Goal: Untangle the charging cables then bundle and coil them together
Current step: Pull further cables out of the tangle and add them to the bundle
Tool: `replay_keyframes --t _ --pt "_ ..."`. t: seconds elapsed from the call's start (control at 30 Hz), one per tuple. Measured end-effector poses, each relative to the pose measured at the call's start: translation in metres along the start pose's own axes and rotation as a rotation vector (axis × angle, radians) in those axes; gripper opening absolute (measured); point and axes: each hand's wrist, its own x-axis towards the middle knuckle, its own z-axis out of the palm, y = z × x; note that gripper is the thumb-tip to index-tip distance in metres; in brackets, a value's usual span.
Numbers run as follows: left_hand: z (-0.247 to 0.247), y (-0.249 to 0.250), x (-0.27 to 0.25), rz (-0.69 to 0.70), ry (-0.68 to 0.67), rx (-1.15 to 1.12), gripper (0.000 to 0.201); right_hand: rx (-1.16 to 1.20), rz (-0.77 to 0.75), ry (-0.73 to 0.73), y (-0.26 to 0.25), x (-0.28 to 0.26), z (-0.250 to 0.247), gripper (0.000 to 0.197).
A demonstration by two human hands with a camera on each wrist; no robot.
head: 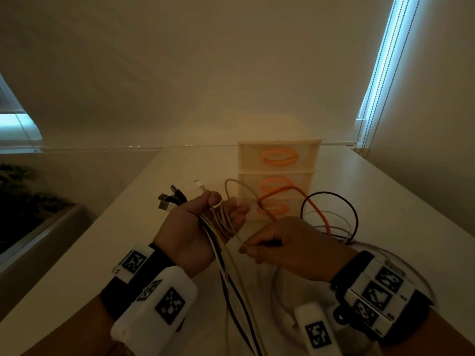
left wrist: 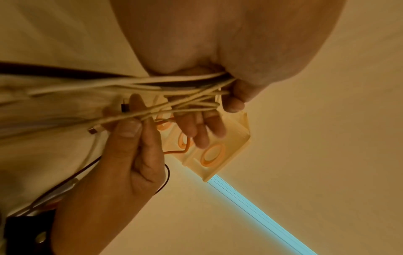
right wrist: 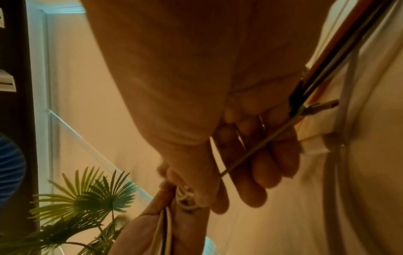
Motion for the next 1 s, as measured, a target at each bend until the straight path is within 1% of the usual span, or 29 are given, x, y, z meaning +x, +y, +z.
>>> replay_keyframes --t 0.03,0.07,0.17,0.2,0.27,0.3,0.37,0.43,0.5,0.6,0.7,0.77,0.8,0.9,0.97,1.0 --pt "-0.001 0.001 0.001 0.005 -0.007 -0.010 0.031 -0.010 -0.009 0.026 0.002 0.000 0.000 0.016" --pt "-0.001 0.002 0.001 0.003 -0.006 -0.019 0.032 -0.027 -0.018 0.081 0.003 0.001 -0.001 0.016" --pt "-0.002 0.004 0.002 0.013 0.023 0.004 0.034 -0.091 -0.056 0.289 0.013 0.001 -0.008 0.018" --pt "-0.002 0.006 0.001 0.021 0.028 0.021 0.035 -0.175 -0.083 0.330 0.016 0.000 -0.012 0.020" --pt "-0.004 0.010 0.002 0.028 0.035 0.048 0.034 -0.388 -0.108 0.348 0.023 -0.003 -0.022 0.028" --pt "-0.006 0.012 0.002 0.031 0.039 0.059 0.034 -0.458 -0.081 0.342 0.025 -0.005 -0.028 0.031" --pt "-0.008 0.018 0.002 0.044 0.047 0.052 0.035 -0.517 0.041 0.270 0.024 -0.010 -0.036 0.035" --pt "-0.008 0.021 0.002 0.053 0.050 0.026 0.036 -0.490 0.155 0.170 0.022 -0.012 -0.038 0.034" --pt "-0.008 0.021 0.001 0.054 0.051 0.016 0.037 -0.461 0.209 0.120 0.021 -0.011 -0.037 0.033" --pt "-0.009 0.024 0.001 0.077 0.070 0.022 0.036 -0.472 0.259 0.159 0.023 -0.012 -0.037 0.027" --pt "-0.014 0.038 0.001 0.166 0.144 -0.001 0.038 -0.600 0.331 0.290 0.025 -0.013 -0.042 0.013" --pt "-0.020 0.052 0.001 0.240 0.194 -0.025 0.040 -0.707 0.416 0.389 0.029 -0.014 -0.048 0.017" --pt "-0.023 0.059 0.001 0.266 0.211 -0.036 0.041 -0.705 0.471 0.411 0.031 -0.014 -0.052 0.020" --pt "-0.027 0.067 0.001 0.279 0.248 -0.054 0.042 -0.637 0.597 0.403 0.038 -0.014 -0.059 0.019" --pt "-0.026 0.062 0.002 0.272 0.255 -0.036 0.041 -0.606 0.627 0.402 0.041 -0.016 -0.064 0.016" --pt "-0.024 0.058 0.002 0.267 0.253 -0.025 0.041 -0.597 0.619 0.392 0.042 -0.017 -0.066 0.013"
